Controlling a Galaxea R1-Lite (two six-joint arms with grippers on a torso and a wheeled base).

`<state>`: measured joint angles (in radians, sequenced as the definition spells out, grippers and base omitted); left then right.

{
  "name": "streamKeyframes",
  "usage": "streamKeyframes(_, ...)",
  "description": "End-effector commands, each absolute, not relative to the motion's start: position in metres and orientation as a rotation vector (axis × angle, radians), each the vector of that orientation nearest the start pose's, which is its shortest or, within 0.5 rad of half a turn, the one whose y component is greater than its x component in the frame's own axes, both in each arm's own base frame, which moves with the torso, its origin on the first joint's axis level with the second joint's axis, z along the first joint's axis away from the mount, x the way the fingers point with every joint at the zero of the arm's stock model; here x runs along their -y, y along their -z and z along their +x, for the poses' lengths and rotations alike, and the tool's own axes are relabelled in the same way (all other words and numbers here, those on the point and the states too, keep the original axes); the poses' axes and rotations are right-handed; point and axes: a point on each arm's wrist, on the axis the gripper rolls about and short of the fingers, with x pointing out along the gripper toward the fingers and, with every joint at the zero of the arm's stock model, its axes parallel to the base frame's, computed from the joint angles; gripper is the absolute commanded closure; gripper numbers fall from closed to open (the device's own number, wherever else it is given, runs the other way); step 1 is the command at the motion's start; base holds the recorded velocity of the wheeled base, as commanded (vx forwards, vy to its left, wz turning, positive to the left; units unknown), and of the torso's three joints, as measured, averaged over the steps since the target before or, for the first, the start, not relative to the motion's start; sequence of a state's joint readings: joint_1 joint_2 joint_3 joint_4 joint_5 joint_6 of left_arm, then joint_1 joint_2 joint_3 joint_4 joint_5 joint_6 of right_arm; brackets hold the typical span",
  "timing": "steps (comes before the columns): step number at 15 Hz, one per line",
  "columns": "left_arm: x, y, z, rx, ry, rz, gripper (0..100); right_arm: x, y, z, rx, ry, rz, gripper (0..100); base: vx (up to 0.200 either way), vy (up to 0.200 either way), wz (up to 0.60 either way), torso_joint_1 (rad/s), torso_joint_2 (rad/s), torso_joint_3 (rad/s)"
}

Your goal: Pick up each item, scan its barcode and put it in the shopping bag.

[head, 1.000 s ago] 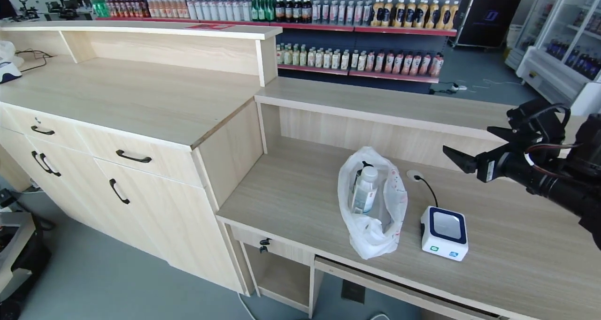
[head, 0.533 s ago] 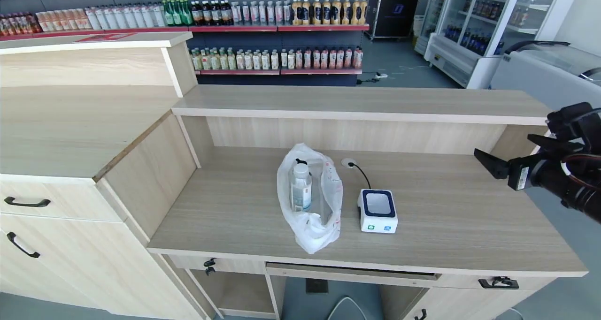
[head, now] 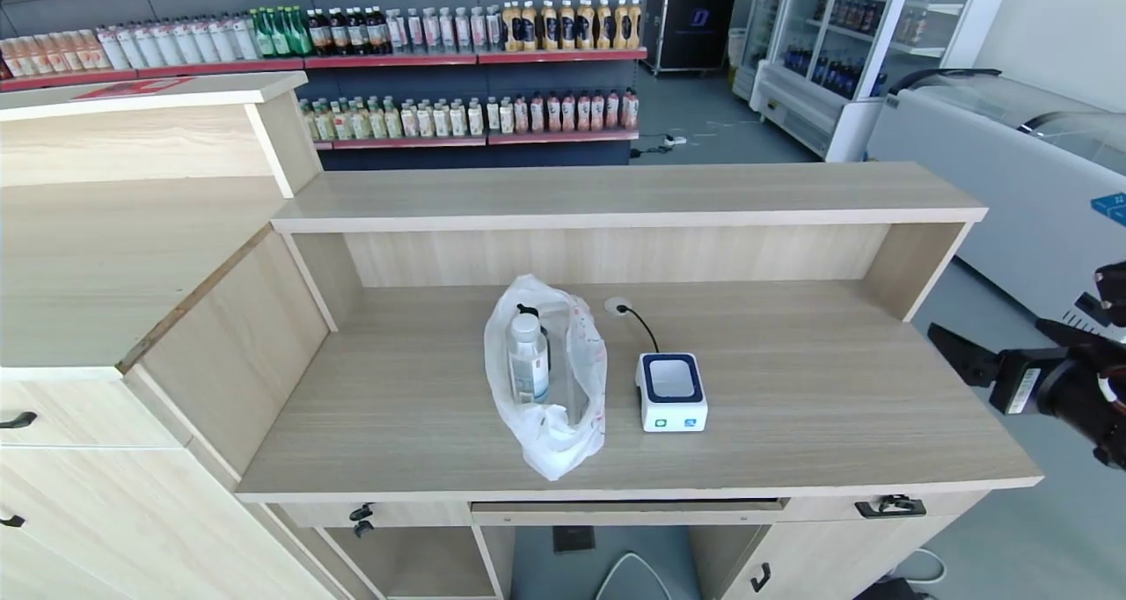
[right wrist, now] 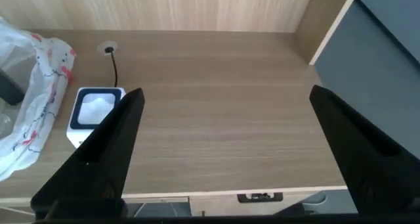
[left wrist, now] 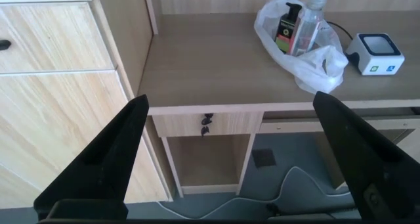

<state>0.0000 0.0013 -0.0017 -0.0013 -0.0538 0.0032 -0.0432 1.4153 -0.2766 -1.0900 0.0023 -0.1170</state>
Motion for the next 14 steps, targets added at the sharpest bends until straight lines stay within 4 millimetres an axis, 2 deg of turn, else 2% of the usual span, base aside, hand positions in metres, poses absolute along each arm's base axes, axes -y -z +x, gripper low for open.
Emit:
streamKeyframes(1, 0.001, -0.076, -0.023, 0.002, 0.054, 0.003, 0, 0.006, -0.142, 0.152, -0.092, 0.044, -0.107, 0, 0.0, 0.0, 0.0, 0.0, 0.0, 0.0)
streamKeyframes(2, 0.001, -0.076, -0.023, 0.002, 0.054, 0.003, 0, 0.006, -0.133, 0.136, -0.114, 0.044, -0.087, 0, 0.0, 0.0, 0.0, 0.0, 0.0, 0.0)
streamKeyframes(4, 0.001, -0.076, -0.023, 0.002, 0.054, 0.003, 0, 0.005, -0.134, 0.106, -0.122, 0.071, -0.018, 0, 0.0, 0.0, 0.0, 0.0, 0.0, 0.0)
streamKeyframes(6, 0.001, -0.076, -0.023, 0.002, 0.054, 0.003, 0, 0.002, -0.13, 0.073, -0.128, 0.059, -0.007, 0, 0.0, 0.0, 0.0, 0.0, 0.0, 0.0)
streamKeyframes(9, 0.001, -0.076, -0.023, 0.002, 0.054, 0.003, 0, 0.001, -0.114, 0.024, -0.097, 0.024, -0.016, 0, 0.0, 0.0, 0.0, 0.0, 0.0, 0.0)
streamKeyframes(12, 0.001, -0.076, -0.023, 0.002, 0.054, 0.003, 0, 0.001, -0.092, -0.005, -0.074, 0.009, -0.016, 0, 0.0, 0.0, 0.0, 0.0, 0.0, 0.0)
streamKeyframes(14, 0.001, -0.076, -0.023, 0.002, 0.054, 0.003, 0, 0.001, -0.083, -0.014, -0.046, 0.006, -0.015, 0, 0.0, 0.0, 0.0, 0.0, 0.0, 0.0)
